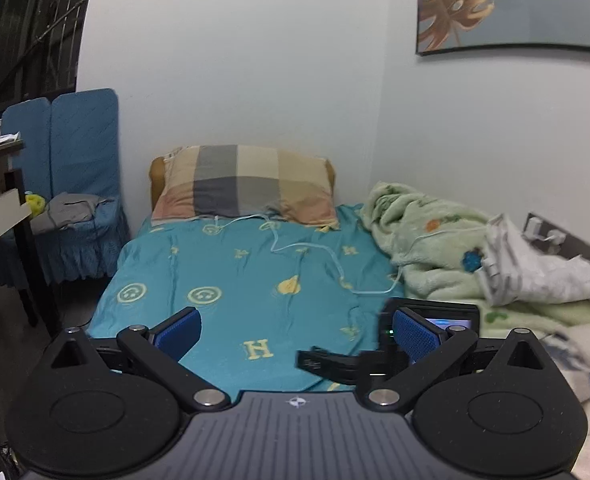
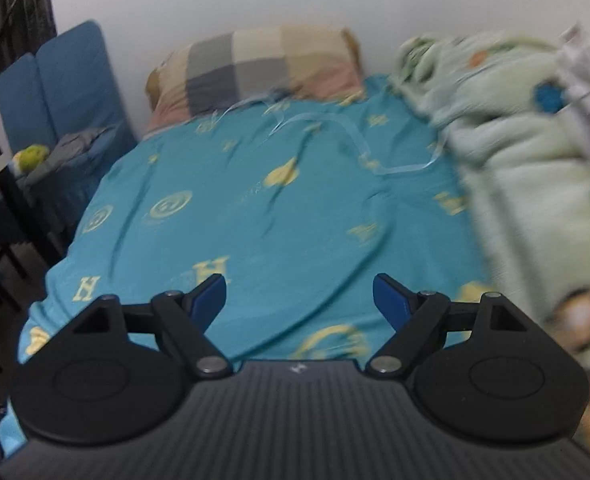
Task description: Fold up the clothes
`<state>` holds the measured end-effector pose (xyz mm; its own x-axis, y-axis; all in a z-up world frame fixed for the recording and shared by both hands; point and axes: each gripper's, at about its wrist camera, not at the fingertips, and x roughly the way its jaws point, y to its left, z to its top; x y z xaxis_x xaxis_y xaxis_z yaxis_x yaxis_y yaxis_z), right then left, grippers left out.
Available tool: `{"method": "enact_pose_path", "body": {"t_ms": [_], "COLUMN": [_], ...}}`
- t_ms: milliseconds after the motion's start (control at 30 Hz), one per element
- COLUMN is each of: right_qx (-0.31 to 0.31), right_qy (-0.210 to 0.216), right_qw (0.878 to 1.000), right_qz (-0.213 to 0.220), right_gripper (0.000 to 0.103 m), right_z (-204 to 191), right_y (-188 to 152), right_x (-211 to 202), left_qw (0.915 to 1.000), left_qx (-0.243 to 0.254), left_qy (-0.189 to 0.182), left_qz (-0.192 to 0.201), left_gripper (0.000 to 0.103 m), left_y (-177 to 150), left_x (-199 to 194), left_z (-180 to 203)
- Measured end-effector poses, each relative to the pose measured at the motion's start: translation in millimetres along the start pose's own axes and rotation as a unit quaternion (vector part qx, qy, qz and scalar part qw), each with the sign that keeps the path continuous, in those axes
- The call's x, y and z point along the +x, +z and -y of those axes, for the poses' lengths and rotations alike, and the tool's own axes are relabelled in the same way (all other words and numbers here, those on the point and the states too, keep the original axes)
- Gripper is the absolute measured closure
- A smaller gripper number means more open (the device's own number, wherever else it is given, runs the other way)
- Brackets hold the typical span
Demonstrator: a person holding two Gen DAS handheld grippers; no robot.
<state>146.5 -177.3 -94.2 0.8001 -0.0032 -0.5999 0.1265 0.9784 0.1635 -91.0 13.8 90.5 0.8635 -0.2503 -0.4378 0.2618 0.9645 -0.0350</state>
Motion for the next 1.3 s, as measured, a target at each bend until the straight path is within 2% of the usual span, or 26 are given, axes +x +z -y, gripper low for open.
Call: {"method": "enact_pose_path", "body": {"t_ms": [67,233,367,533,967,1300], "right_qx": [-0.019,-0.09,-0.124,-0.145,-0.144,-0.143], "right_qy": [0.012,0.03,0.032,0.032,0.03,0.03], "right_qw": [1.0,0.996,0.992,0.989,0.989,0.989], "right_qz": [-0.002,0.002,-0.005,-0.005,-0.006,-0.007], "right_gripper": [0.021,0.021,0.019,0.019,0.018,0.018], "right_z": [-24,-67,-77,-86,-86,-87], "right_y": [-12,-46,-60,-60,-62,-62], "right_x": [20,61,84,89,89,90], "left_qw": [0.9996,0.997,0.9948,0.991,0.993,0.9936], "left_qx": [-0.01,-0.027,-0.032,-0.043,-0.038,-0.066], "left_qy": [0.016,0.021,0.024,0.021,0.024,0.026], "left_qz": [-0.019,-0.069,-0.094,-0.125,-0.109,-0.088], "left_gripper": [0.0,0.0,0.0,0.0,0.0,0.0], "left_y": [-11,-35,-52,-67,-79,-70], "left_x": [18,53,70,87,72,54], "left_z": [-7,-19,-24,-29,-14,-16]}}
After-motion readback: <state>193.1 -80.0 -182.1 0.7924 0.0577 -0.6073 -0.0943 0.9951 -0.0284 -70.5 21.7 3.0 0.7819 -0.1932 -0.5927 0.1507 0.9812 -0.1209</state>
